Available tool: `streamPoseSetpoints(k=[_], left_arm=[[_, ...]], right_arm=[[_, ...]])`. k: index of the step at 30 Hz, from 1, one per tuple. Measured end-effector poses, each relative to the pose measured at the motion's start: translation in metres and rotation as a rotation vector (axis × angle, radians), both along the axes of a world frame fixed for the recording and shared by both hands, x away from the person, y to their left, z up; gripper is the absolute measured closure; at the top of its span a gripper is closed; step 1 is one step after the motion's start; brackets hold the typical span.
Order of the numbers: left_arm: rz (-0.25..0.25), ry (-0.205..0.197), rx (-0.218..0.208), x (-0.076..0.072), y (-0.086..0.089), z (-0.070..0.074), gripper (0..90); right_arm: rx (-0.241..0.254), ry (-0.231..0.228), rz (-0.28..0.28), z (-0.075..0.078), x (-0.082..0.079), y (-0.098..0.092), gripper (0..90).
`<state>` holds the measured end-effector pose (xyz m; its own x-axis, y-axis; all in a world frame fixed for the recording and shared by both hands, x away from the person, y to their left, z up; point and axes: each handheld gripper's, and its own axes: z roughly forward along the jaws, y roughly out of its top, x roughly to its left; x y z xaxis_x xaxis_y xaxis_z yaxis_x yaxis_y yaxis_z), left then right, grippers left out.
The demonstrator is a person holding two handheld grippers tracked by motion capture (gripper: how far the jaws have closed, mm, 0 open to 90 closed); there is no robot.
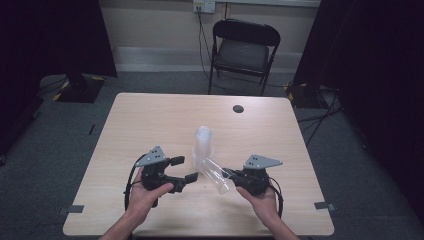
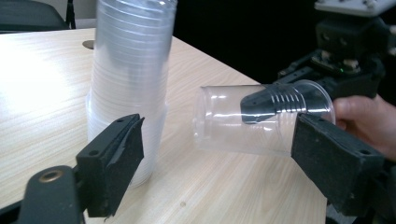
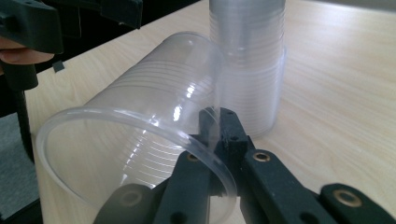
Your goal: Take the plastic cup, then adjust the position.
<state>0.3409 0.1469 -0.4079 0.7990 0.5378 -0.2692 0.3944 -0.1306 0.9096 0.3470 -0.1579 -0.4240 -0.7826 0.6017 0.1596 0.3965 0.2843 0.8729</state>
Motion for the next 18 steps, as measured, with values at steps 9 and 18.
streamPoseSetpoints(k=[9,18], left_arm=[[-0.066,-0.051,0.092,-0.003,-0.007,-0.005,15.7],[-0.117,-0.091,0.195,-0.008,-0.021,-0.011,16.0]], right_arm=[[-0.063,0.099,0.072,-0.003,0.007,0.004,90.0],[-0.081,0.190,0.140,-0.007,0.014,0.004,90.0]])
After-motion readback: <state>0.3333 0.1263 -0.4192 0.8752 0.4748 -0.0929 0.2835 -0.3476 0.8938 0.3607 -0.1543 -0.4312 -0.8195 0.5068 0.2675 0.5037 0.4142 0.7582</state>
